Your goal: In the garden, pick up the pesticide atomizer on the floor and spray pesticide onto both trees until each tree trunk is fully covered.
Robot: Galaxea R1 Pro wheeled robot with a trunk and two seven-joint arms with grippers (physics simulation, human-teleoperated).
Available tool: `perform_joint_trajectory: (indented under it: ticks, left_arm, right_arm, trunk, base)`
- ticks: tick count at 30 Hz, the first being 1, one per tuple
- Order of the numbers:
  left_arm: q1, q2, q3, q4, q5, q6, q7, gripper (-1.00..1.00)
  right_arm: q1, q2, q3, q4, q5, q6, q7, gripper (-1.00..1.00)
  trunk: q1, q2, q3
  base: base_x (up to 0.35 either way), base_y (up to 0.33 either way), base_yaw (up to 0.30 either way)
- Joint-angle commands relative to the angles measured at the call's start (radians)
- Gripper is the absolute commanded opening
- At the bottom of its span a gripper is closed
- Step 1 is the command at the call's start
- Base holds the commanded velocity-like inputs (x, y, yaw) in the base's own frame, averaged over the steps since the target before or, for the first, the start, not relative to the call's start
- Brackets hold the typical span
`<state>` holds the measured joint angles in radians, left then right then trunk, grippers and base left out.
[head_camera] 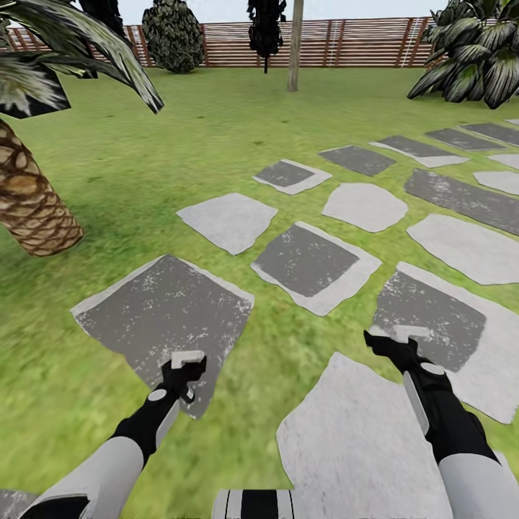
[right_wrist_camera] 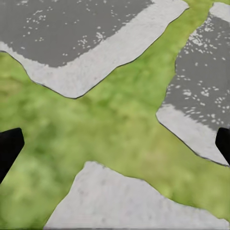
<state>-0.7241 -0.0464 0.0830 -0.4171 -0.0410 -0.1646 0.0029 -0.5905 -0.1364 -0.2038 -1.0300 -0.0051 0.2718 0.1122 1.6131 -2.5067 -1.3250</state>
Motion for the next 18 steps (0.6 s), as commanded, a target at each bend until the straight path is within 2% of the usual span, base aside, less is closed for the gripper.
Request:
perform_joint_trajectory:
  ticks: [1, 4, 11, 12, 18]
  left_arm:
    - [-0.001, -0.001, 0.0, 0.0, -0.001, -0.001, 0.0, 1.0]
    - [-0.001, 0.0, 0.0, 0.001, -0.002, -0.001, 0.0, 1.0]
    - [0.008, 0.011, 0.009, 0.005, 0.006, -0.016, 0.002, 1.0]
    - [0.009, 0.012, 0.01, 0.014, 0.008, -0.036, 0.002, 1.0]
    - [0.009, 0.013, 0.011, 0.016, 0.008, -0.039, 0.002, 1.0]
  right_arm:
    - [0.0, 0.0, -0.003, -0.001, 0.0, 0.0, 0.007, 1.0]
    - [0.0, 0.0, -0.004, -0.001, 0.0, 0.0, 0.01, 1.0]
    - [0.0, 0.0, -0.003, 0.001, 0.001, 0.001, 0.014, 1.0]
    - [0.0, 0.0, -0.003, 0.001, 0.002, 0.001, 0.014, 1.0]
    - [0.0, 0.0, -0.003, 0.001, 0.001, 0.001, 0.014, 1.0]
  trunk:
    - [0.0, 0.0, -0.004]
    - [0.002, -0.001, -0.016]
    - [0.002, -0.001, -0.024]
    - [0.002, -0.001, -0.025]
    - [0.002, -0.001, -0.031]
  base:
    - [0.0, 0.0, 0.0]
    - [0.0, 0.0, 0.0]
    - [0.0, 0.0, 0.0]
    - [0.0, 0.0, 0.123]
    - [0.0, 0.0, 0.203]
